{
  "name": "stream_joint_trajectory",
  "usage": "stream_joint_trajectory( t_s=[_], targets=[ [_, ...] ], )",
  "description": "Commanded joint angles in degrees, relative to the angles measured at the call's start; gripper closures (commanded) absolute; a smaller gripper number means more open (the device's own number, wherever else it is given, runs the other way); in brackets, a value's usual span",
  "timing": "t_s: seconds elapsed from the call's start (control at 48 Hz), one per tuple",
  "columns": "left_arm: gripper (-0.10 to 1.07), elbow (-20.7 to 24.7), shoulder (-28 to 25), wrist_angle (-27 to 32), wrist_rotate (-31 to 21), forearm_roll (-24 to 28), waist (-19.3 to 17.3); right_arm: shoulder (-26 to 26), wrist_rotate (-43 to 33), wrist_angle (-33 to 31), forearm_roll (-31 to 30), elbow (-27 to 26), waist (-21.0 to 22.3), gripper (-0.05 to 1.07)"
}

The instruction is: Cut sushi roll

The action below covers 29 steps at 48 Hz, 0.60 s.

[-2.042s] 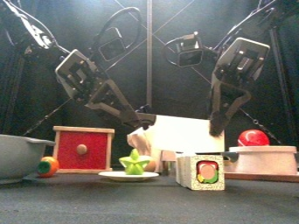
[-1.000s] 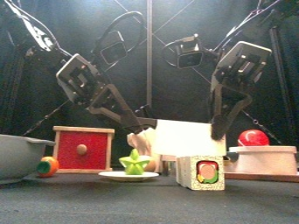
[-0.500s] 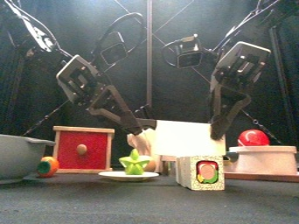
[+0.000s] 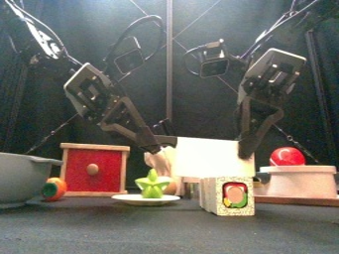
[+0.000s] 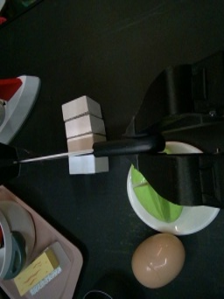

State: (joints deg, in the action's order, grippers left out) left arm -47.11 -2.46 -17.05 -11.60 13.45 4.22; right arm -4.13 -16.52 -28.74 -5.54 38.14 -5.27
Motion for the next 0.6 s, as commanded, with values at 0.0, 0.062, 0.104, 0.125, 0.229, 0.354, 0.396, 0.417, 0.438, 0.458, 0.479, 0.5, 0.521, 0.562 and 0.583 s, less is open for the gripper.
stream_joint_trajectory(
  t_s=[0.0,0.062,0.104,0.125,0.229,0.354,0.396,0.417,0.438,0.458,0.479,0.5,0.521,0.562,0.583],
  targets=[
    [0.54,0.1,0.4,0.2,0.1,0.1,0.2,-0.6,0.1,-0.7,-0.1,-0.4,0.4,0.71],
    [0.54,0.1,0.3,0.2,0.1,0.1,0.2,-0.6,0.1,-0.6,-0.2,-0.4,0.4,0.71],
    [0.54,0.1,0.3,0.2,0.1,0.1,0.2,-0.6,0.1,-0.5,-0.2,-0.5,0.4,0.71],
    [0.54,0.1,0.2,0.2,0.1,0.2,0.2,-0.4,0.1,-0.5,-0.1,-0.4,0.4,0.71],
    [0.54,0.1,-0.4,0.2,0.1,0.1,0.2,-0.1,0.1,-0.5,0.0,-0.4,0.4,0.71],
    [0.54,0.4,-1.2,0.2,0.0,0.1,0.2,0.6,0.1,-0.5,0.2,-0.2,0.4,0.71],
    [0.54,0.4,-1.5,0.2,0.0,0.1,0.3,0.8,0.1,-0.5,0.3,-0.1,0.4,0.71],
    [0.54,0.5,-1.8,0.2,0.0,0.1,0.4,0.9,0.0,-0.5,0.3,-0.1,0.4,0.71],
    [0.54,0.6,-1.8,0.2,0.0,0.1,0.4,1.0,0.1,-0.4,0.3,-0.1,0.4,0.71],
    [0.54,0.6,-2.0,0.2,0.0,0.1,0.4,1.1,0.1,-0.4,0.3,-0.1,0.4,0.71],
    [0.54,0.7,-2.1,0.2,0.0,0.1,0.4,1.4,0.1,-0.4,0.4,-0.1,0.4,0.71],
    [0.54,0.7,-2.3,0.2,0.0,0.1,0.4,1.4,0.1,-0.3,0.4,0.0,0.4,0.71],
    [0.54,0.9,-2.4,0.2,0.0,0.1,0.4,1.6,0.1,-0.3,0.4,0.0,0.4,0.71],
    [0.54,1.0,-2.7,0.2,0.0,0.1,0.5,1.8,0.1,-0.2,0.4,0.0,0.4,0.71],
    [0.54,1.1,-2.8,0.2,0.0,0.1,0.5,1.9,0.0,-0.1,0.4,0.0,0.4,0.71]
  ],
)
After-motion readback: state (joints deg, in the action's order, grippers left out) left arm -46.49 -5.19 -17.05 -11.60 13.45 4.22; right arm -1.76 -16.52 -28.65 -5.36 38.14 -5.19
